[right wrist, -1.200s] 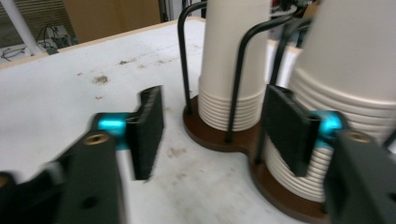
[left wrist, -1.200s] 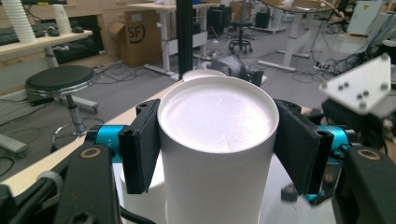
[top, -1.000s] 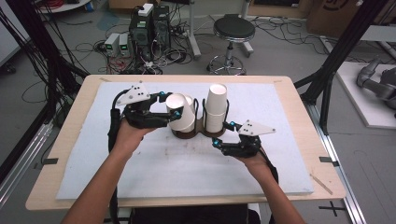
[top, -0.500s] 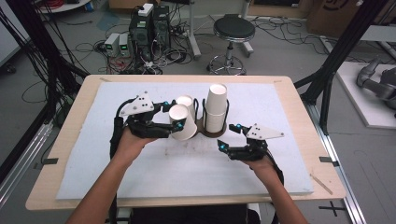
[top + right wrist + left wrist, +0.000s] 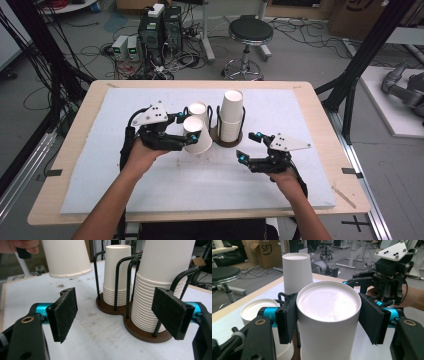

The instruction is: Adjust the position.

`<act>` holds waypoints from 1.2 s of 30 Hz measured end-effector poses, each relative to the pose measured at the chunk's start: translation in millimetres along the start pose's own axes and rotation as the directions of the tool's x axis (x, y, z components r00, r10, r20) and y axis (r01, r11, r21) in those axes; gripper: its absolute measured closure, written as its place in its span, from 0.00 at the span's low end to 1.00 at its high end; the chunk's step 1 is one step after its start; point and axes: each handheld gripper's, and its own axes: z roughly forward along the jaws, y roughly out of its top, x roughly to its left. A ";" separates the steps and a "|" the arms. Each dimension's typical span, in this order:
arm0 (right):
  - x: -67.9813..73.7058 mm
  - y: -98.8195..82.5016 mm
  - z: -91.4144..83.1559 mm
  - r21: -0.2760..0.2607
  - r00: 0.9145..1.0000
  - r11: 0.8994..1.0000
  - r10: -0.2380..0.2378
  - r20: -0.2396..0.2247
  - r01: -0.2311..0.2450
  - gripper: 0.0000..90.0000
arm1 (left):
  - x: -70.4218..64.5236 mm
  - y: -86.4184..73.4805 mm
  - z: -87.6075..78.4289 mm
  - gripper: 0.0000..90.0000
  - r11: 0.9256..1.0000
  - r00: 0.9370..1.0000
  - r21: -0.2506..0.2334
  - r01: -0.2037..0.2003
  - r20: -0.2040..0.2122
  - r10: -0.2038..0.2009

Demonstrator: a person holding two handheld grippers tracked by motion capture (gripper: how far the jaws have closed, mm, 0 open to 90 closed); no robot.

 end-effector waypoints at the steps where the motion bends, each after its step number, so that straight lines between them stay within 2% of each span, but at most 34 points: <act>1: -0.2 -0.8 -1.2 -0.003 1.000 1.000 -0.001 -0.016 0.001 0.23 | -1.5 -1.7 2.5 0.40 1.000 1.000 0.003 0.002 0.008 -0.002; 4: -0.8 -2.3 -3.3 -0.014 0.999 1.000 0.002 -0.042 -0.003 0.23 | -3.4 -2.4 4.6 0.40 1.000 1.000 0.008 -0.002 0.015 0.002; 11: -1.2 -4.8 -4.0 -0.031 0.998 1.000 -0.004 -0.060 0.002 0.23 | -11.2 -3.5 11.2 0.40 1.000 0.999 0.012 -0.012 0.038 0.012; 19: 2.3 -5.4 -0.5 -0.050 0.993 0.999 -0.021 -0.117 0.015 0.23 | -18.4 -3.4 20.1 0.40 0.999 0.997 0.026 -0.031 0.075 0.029; 20: 4.0 -4.7 0.3 -0.049 0.987 0.999 -0.022 -0.156 0.015 0.23 | -19.9 -3.3 21.9 0.40 0.999 0.996 0.028 -0.036 0.085 0.034; 23: 7.3 -3.8 1.8 -0.036 0.978 0.999 -0.038 -0.204 0.032 0.23 | -23.9 -3.4 25.6 0.40 0.998 0.994 0.039 -0.051 0.102 0.046; 24: 7.3 -3.8 1.8 -0.036 0.978 0.999 -0.038 -0.204 0.032 0.23 | -25.6 -3.7 26.9 0.40 0.998 0.993 0.037 -0.049 0.109 0.045; 26: 10.9 -3.0 4.2 -0.036 0.969 0.999 -0.048 -0.243 0.041 0.23 | -28.6 -4.3 29.1 0.40 0.997 0.990 0.039 -0.060 0.129 0.054; 30: 12.7 -2.8 6.0 -0.032 0.963 0.998 -0.057 -0.262 0.050 0.23 | -33.4 -5.7 32.2 0.40 0.997 0.985 0.041 -0.071 0.158 0.064; 36: 14.3 -2.3 6.3 -0.033 0.964 0.998 -0.060 -0.260 0.053 0.23 | -39.3 -7.5 34.9 0.40 0.996 0.983 0.038 -0.075 0.172 0.067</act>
